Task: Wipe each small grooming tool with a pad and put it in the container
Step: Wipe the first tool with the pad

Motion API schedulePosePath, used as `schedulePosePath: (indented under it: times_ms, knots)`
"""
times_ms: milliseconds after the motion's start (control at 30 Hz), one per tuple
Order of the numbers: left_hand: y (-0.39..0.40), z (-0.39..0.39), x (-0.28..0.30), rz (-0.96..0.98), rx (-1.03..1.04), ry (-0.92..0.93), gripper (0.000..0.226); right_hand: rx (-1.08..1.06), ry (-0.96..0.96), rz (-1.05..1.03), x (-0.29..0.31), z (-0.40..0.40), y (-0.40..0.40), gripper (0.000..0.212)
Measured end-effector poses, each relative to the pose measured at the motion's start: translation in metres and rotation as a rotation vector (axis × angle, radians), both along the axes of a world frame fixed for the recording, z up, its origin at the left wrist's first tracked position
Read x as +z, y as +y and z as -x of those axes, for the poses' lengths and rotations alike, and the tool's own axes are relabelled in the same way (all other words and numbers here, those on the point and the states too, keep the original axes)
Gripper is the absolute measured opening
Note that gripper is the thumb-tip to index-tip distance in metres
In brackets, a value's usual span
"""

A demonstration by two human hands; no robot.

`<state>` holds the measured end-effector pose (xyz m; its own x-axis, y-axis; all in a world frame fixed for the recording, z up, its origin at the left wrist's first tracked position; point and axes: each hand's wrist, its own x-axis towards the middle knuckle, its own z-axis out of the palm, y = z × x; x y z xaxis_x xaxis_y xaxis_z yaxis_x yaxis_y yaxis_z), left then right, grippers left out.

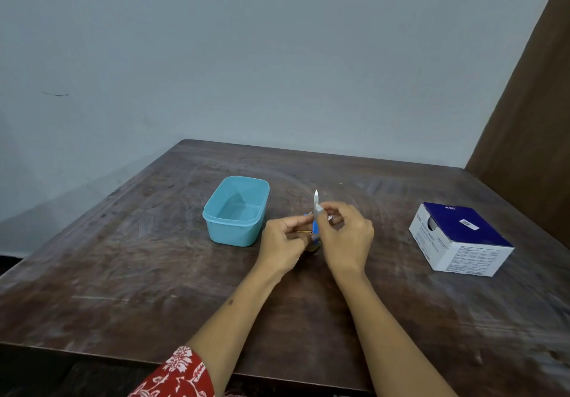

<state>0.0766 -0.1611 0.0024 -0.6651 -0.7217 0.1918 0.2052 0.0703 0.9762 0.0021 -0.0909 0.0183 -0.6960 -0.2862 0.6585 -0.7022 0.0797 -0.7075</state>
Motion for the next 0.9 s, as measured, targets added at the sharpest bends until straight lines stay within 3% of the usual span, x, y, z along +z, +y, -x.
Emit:
schedulePosePath:
  times_ms: [133,900]
  knots:
    - [-0.0013,-0.0019,0.0004,0.05,0.013,-0.007,0.053,0.036,0.051,-0.081,-0.0013,-0.0037,0.0004,0.005]
    - [-0.0034,-0.0009,-0.0014,0.032,0.073,-0.015,0.051,0.071,0.025,-0.167,-0.0042,-0.0083,0.0044,0.01]
